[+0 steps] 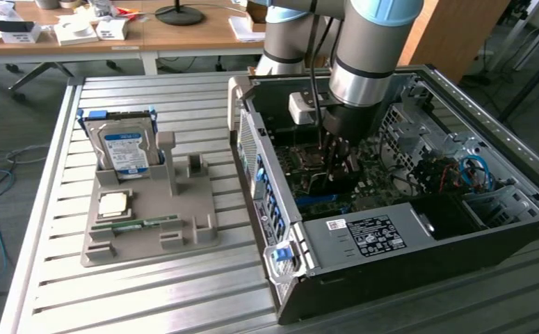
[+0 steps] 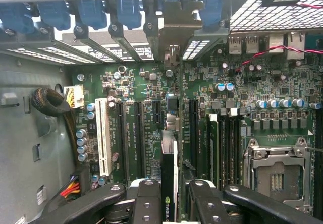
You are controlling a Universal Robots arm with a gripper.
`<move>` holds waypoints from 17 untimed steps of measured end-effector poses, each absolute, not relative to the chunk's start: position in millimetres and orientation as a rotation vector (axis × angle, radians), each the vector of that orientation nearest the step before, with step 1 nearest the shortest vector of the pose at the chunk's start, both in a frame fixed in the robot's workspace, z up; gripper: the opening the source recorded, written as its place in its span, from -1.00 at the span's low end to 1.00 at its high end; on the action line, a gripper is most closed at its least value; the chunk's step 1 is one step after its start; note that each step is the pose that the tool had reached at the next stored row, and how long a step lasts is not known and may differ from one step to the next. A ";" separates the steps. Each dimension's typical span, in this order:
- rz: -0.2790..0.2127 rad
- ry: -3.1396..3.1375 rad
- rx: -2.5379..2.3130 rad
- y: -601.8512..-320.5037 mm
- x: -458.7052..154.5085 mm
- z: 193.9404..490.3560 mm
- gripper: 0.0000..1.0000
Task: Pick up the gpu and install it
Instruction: 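Insert the gpu into the slot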
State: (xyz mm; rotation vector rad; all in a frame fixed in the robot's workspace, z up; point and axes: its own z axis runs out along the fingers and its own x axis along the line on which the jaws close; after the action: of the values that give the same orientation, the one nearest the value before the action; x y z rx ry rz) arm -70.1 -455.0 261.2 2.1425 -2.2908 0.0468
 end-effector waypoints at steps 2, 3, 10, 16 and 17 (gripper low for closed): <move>0.046 -2.290 2.142 -455.0 -70.2 261.2 -0.47; 0.044 -2.289 2.142 -455.0 -70.1 261.2 -0.47; 0.039 -2.287 2.139 -455.0 -70.1 261.1 -0.47; 0.037 -2.286 2.138 -455.0 -70.1 261.2 -0.47; 0.037 -2.286 2.138 -455.0 -70.1 261.1 -0.47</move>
State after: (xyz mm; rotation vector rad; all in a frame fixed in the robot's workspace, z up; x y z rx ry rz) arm -70.1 -455.0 261.1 2.1382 -2.2856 0.0365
